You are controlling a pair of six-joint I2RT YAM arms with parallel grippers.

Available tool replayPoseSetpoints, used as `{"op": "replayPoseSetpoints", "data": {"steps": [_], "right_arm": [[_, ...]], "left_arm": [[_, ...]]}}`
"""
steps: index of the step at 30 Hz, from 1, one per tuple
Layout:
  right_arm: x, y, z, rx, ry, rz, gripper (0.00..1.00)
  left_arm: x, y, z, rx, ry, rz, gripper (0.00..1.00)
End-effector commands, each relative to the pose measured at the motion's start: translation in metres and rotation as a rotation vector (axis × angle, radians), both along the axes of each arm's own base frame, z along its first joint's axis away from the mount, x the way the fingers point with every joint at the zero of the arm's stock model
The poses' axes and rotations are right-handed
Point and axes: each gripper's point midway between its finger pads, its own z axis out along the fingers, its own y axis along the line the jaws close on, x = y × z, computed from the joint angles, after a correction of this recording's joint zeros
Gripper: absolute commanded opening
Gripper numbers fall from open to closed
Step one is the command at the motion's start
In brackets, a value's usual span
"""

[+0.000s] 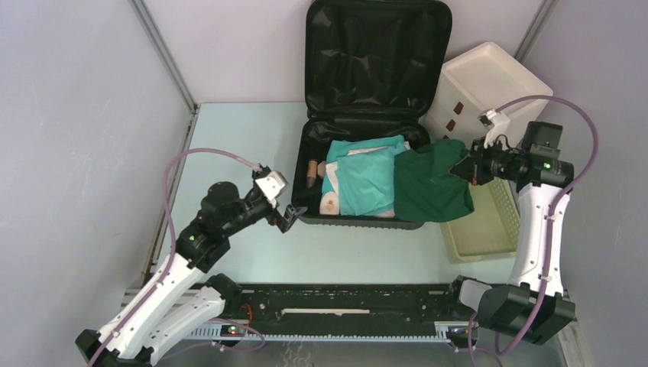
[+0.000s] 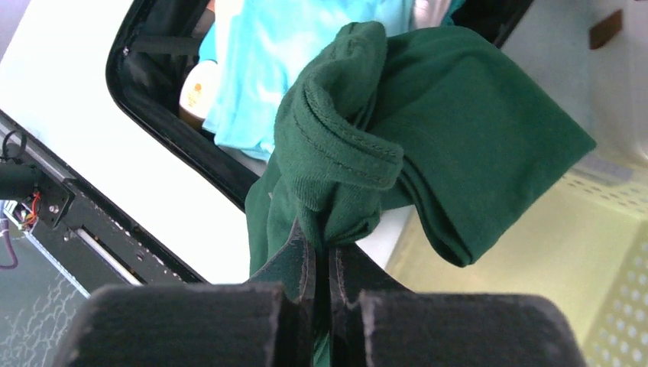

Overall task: Open, take out, and arrange the luggage
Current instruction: Pass from the left arm to the right, then place the clothes in the bin.

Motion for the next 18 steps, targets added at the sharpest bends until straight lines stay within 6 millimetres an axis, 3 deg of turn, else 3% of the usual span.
{"op": "replayPoseSetpoints", "data": {"steps": [1, 8, 18], "right_arm": [[-0.020, -0.017, 0.009, -0.078, 0.012, 0.028, 0.00], [-0.026, -0.054, -0.005, -0.101, 0.100, -0.012, 0.00], [-0.029, -0.110, -0.052, -0.236, 0.276, -0.093, 0.00]], "left_arm": [[0.009, 0.009, -0.036, 0.094, 0.046, 0.044, 1.00], [0.006, 0.004, -0.036, 0.088, 0.048, 0.012, 1.00], [0.004, 0.004, -0.037, 0.086, 0.042, 0.004, 1.00]]}}
